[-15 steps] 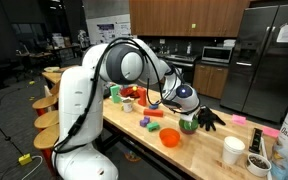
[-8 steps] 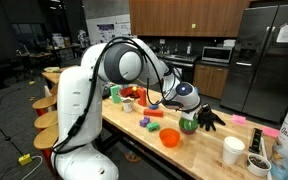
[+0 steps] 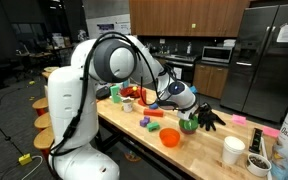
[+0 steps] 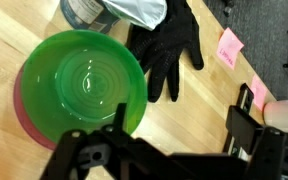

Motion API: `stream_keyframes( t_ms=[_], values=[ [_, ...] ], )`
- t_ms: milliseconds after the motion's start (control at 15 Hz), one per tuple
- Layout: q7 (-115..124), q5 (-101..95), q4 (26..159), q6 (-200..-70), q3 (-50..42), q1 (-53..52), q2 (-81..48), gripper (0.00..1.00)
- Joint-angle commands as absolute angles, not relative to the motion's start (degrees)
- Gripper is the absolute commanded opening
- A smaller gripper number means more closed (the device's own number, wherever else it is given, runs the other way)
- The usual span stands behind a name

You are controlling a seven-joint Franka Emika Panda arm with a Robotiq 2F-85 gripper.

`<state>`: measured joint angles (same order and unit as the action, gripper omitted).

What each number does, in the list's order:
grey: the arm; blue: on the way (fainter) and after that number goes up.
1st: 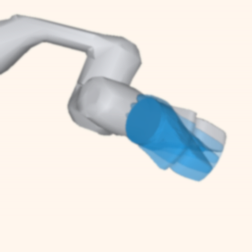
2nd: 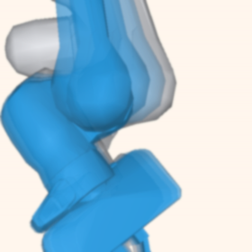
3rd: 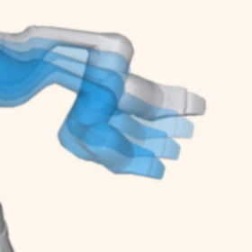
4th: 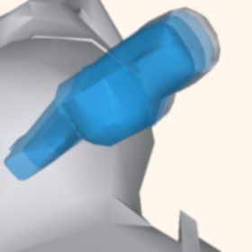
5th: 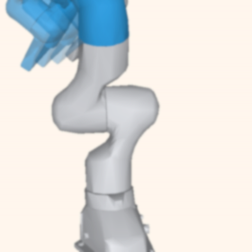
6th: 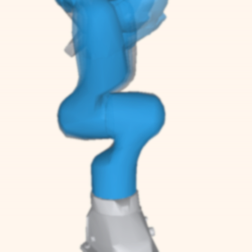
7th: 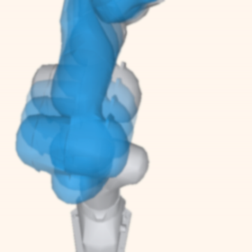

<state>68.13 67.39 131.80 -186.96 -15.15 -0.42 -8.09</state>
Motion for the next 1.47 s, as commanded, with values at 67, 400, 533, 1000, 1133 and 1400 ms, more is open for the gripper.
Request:
stream_keyframes(
  t_ms=[67, 400, 533, 1000, 1133, 1400],
  values=[
    [69.6, 67.4, 132.1, -185.0, -15.7, -0.5, -6.3, 1.00],
    [69.6, 67.9, 129.7, -179.2, -15.5, 0.8, -7.5, 1.00],
    [69.7, 68.0, 128.9, -176.6, -15.7, 1.4, -8.0, 1.00],
    [70.3, 67.5, 127.2, -169.7, -16.1, 3.5, -9.5, 1.00],
    [70.3, 67.4, 126.7, -168.6, -14.0, 6.0, -10.0, 1.00],
    [70.5, 67.3, 126.0, -167.4, -13.4, 7.1, -10.7, 0.61]
  ],
)
